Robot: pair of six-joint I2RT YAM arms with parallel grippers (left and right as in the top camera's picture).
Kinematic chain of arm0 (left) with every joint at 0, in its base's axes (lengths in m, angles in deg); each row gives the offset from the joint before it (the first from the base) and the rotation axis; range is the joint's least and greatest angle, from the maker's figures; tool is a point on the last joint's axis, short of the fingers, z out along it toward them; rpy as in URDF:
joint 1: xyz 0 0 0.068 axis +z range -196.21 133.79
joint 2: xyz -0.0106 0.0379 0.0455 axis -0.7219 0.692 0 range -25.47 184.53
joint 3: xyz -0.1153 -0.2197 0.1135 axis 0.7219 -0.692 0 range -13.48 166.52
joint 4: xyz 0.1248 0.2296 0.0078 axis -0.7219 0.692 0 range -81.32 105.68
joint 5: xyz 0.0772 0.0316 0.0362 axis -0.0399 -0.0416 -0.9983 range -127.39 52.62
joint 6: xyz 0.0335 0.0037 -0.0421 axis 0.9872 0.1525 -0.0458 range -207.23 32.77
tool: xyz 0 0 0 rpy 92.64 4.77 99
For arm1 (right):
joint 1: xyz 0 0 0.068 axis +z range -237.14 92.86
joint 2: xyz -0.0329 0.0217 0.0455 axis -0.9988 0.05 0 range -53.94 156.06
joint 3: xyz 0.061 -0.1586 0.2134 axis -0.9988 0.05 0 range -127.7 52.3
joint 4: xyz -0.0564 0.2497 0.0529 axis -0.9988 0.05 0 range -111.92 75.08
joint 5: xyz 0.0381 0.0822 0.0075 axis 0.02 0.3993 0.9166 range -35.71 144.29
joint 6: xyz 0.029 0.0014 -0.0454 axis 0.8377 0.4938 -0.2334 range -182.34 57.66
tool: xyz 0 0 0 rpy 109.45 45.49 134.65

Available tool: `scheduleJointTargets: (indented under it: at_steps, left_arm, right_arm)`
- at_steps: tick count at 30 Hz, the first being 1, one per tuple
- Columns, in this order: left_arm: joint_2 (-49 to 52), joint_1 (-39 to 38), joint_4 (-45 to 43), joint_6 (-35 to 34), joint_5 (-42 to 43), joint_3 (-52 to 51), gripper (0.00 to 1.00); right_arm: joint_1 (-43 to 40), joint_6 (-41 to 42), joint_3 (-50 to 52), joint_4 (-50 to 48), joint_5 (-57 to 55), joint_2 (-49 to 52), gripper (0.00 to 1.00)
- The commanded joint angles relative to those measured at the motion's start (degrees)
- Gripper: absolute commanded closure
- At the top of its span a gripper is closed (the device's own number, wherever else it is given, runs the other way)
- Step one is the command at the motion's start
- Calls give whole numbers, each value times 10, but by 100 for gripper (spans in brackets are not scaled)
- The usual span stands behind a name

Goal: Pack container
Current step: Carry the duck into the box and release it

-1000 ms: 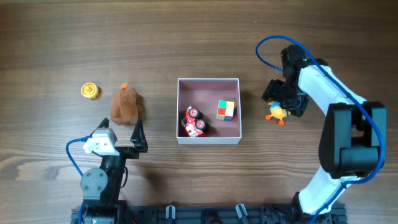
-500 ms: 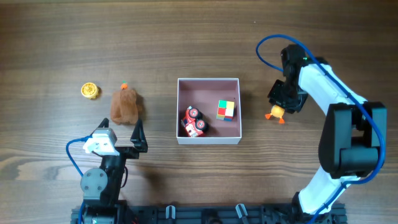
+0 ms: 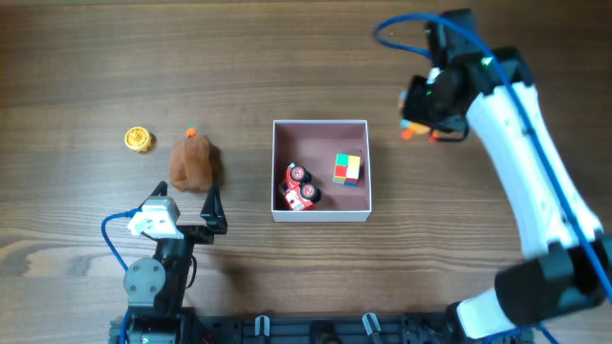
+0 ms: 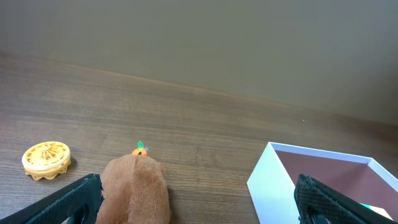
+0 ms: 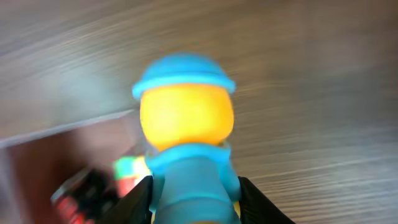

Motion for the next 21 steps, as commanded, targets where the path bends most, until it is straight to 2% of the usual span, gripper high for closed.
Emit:
scheduleJointTargets:
  at_steps: [1, 6, 11, 21]
  left_arm:
    - [-2, 4, 0, 5, 10, -5, 0]
    - [-2, 4, 0, 5, 10, -5, 0]
    - [-2, 4, 0, 5, 10, -5, 0]
    - [-2, 4, 0, 5, 10, -5, 0]
  right_arm:
    - [70, 5, -10, -2, 13, -26, 62]
    - [158, 18, -8, 0, 11, -21, 62]
    - [217, 35, -5, -9, -14, -19, 56]
    - [222, 17, 14, -70, -21, 24, 49]
